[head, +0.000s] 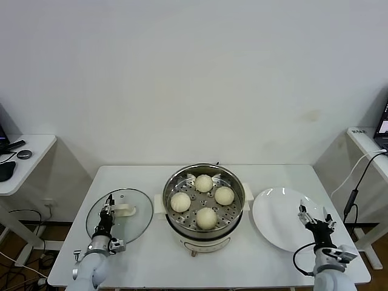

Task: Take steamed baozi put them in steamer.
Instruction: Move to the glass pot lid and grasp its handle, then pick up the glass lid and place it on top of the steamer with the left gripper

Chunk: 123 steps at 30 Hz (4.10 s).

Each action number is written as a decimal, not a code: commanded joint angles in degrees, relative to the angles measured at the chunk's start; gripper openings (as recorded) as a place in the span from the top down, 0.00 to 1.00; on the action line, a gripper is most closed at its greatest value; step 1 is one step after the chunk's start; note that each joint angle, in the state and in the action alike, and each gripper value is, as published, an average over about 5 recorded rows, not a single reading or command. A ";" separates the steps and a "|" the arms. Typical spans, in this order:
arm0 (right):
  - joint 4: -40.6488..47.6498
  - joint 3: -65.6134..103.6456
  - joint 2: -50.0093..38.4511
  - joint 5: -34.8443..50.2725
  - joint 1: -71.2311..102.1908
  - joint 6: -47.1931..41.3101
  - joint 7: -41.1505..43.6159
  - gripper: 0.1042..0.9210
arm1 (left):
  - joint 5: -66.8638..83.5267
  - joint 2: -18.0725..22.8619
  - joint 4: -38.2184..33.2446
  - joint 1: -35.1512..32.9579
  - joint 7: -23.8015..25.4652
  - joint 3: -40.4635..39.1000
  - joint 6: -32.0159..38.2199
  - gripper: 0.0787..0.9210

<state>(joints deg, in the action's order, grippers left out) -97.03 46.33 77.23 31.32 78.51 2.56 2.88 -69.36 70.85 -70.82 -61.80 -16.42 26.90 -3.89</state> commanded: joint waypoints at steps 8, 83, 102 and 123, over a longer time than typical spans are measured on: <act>-0.26 -0.11 0.02 -0.05 0.24 0.05 0.05 0.12 | 5.29 0.73 -18.81 -6.79 10.86 0.98 -13.66 0.88; 2.29 3.18 3.00 -3.33 -0.51 -1.22 0.62 0.12 | -26.20 20.74 -32.34 3.26 34.52 -34.03 -35.68 0.89; 3.03 2.69 3.27 -3.71 -0.94 -1.36 0.68 0.12 | -27.71 20.61 -30.79 3.18 35.91 -33.36 -35.63 0.89; 3.22 2.20 3.74 -4.22 -0.76 -0.94 0.77 0.12 | -27.71 20.13 -30.32 2.70 33.16 -32.43 -34.78 0.89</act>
<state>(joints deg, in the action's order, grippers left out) -93.78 48.60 80.87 27.19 77.80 1.56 3.64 -96.91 91.09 -101.44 -59.07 17.36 -5.72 -38.81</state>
